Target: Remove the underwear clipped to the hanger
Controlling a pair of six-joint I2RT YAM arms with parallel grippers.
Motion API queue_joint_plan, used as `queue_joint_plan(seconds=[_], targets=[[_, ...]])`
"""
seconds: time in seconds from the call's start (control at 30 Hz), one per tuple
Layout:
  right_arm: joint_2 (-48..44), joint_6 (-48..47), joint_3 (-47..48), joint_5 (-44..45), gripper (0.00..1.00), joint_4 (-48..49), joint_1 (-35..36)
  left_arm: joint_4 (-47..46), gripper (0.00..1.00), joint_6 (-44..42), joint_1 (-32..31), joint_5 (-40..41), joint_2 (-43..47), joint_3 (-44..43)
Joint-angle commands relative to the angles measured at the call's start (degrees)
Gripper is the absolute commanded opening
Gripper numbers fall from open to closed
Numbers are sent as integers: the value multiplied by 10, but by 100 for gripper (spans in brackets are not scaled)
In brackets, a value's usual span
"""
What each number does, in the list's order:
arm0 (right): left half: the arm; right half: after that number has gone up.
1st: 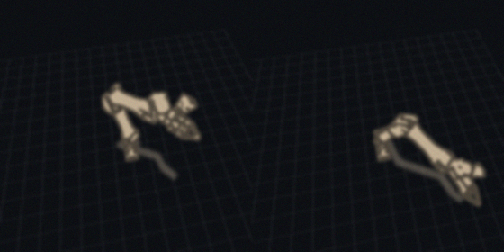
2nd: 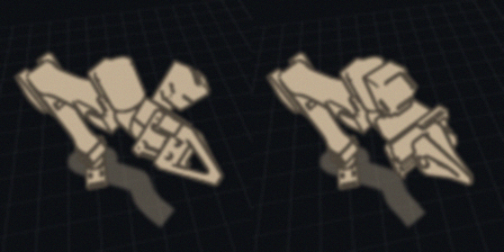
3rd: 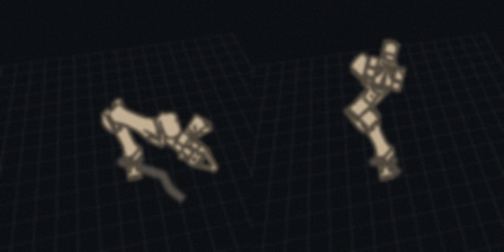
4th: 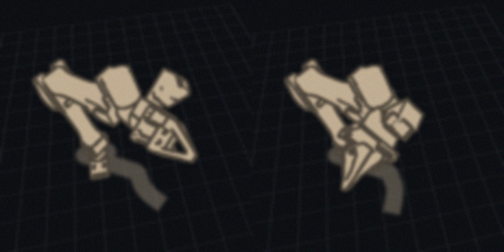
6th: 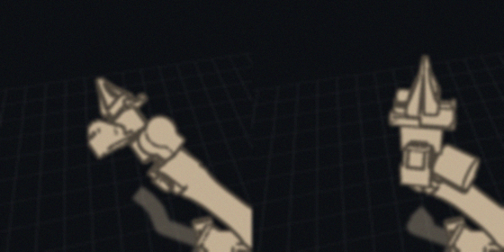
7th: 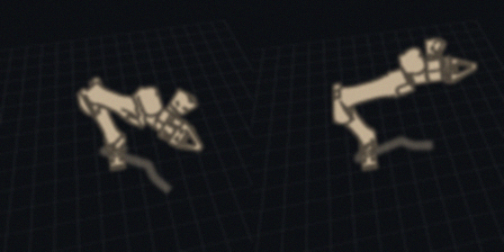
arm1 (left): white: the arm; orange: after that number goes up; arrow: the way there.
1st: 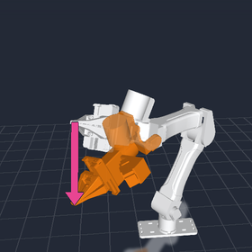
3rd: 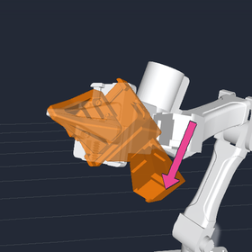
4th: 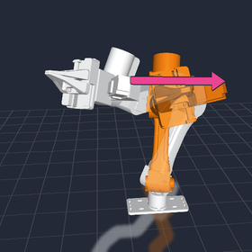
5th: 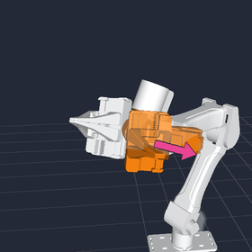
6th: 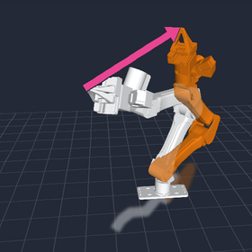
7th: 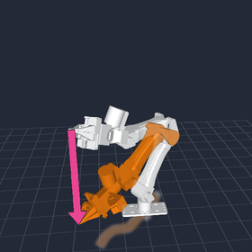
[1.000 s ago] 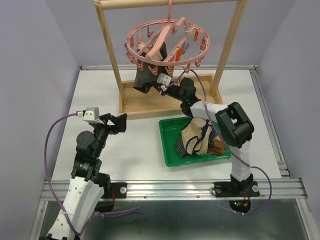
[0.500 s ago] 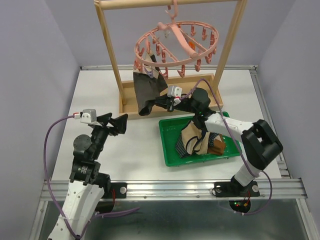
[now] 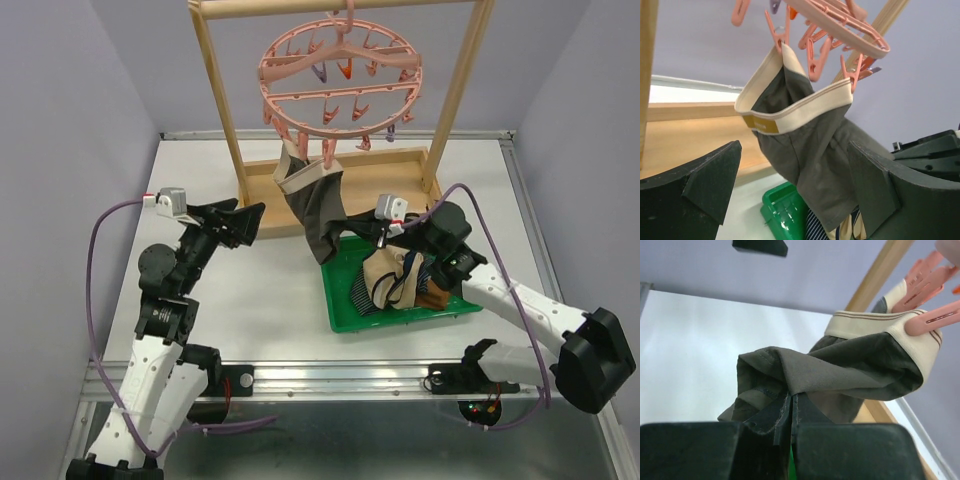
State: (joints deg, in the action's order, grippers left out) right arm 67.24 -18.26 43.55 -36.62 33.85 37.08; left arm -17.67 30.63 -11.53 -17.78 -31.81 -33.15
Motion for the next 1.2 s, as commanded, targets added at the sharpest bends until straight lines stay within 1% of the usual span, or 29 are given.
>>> queue_joint_plan(seconds=[0.0, 0.1, 0.2, 0.3, 0.37, 0.6, 1.17], targets=[[-29, -1, -21, 83, 1, -40, -11, -57, 98, 2, -1, -42, -41, -60], [-43, -3, -31, 112, 1, -44, -19, -66, 97, 0, -1, -43, -81, -83], [-50, -5, -38, 133, 1, -45, -22, -85, 95, 16, -1, -45, -124, -104], [-55, -4, -45, 142, 1, -45, -23, -110, 89, 42, -1, -60, -171, -125], [-57, -4, -51, 142, 0, -44, -24, -119, 88, 48, -2, -67, -202, -142], [-69, 0, -61, 146, 0, -45, -24, -147, 87, 37, -10, -75, -290, -189], [-75, 1, -77, 146, 1, -45, -27, -149, 87, -27, -12, -86, -403, -273]])
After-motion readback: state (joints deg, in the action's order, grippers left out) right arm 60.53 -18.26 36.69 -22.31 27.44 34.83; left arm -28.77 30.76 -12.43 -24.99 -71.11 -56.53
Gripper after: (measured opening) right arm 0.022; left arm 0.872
